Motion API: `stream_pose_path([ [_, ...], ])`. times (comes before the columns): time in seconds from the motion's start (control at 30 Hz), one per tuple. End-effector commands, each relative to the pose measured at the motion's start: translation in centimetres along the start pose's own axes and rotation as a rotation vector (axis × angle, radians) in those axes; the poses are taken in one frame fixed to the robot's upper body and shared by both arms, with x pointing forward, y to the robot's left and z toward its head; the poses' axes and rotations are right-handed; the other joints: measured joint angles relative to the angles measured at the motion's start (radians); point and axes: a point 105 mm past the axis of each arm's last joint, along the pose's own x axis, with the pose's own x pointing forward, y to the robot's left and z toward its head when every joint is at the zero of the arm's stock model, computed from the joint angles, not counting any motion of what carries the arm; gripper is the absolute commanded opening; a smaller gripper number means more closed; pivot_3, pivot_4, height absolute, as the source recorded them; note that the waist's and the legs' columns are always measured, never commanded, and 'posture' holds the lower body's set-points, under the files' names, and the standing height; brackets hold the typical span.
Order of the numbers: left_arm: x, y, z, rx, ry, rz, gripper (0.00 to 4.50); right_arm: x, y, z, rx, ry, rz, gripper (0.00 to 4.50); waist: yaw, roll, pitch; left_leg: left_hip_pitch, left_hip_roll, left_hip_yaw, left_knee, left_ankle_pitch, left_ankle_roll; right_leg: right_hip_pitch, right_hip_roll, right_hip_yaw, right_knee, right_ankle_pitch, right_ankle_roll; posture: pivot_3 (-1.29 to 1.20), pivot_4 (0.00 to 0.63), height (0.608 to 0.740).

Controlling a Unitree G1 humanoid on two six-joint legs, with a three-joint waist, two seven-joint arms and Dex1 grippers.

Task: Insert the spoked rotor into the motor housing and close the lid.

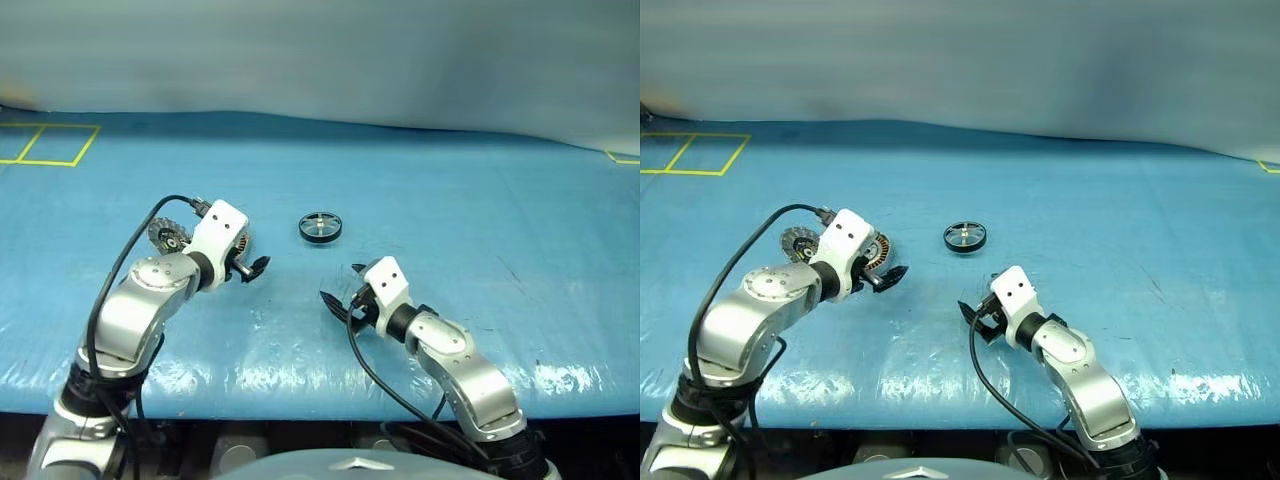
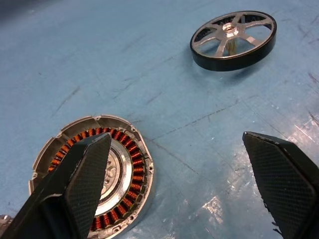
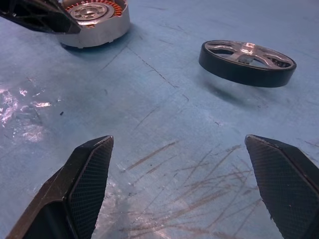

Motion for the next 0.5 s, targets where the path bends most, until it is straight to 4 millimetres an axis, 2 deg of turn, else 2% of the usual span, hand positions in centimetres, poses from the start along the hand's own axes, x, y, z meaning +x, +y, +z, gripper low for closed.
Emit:
stream_pose_path([
  [0.03,-0.3,0.6,-0.1,0.120,0.150,-0.009,4.50,0.3,0.2,1.2,-0.024,-0.049,0.020,4.45,-0.003,-0.001,0.001,0.000,0.000,0.000,0.000,0.000,0.000,0.000,0.000,0.000,0.000,0.000,0.000,0.00,0.150,0.740],
  [0.2,-0.2,1.8,0.4,0.212,0.253,0.031,4.50,0.5,0.4,1.3,-0.027,-0.053,0.032,4.45,-0.006,-0.001,0.003,0.000,0.000,0.000,-0.002,0.000,0.000,-0.001,0.000,0.000,0.000,0.001,0.002,0.00,0.150,0.740],
  [0.3,-0.2,2.5,-0.1,0.259,0.310,0.058,4.50,0.4,0.5,1.0,-0.026,-0.042,0.040,4.45,-0.008,-0.001,0.005,-0.001,0.000,0.000,-0.003,0.000,0.000,-0.002,0.001,0.000,0.000,0.001,0.003,0.00,0.150,0.740],
  [0.5,-0.6,4.2,0.0,0.266,0.365,0.116,4.50,0.4,0.8,1.0,-0.025,-0.036,0.057,4.45,-0.006,-0.002,0.007,-0.003,0.000,-0.001,-0.002,0.000,0.000,-0.003,0.001,0.000,0.001,0.001,0.003,0.00,0.150,0.740],
])
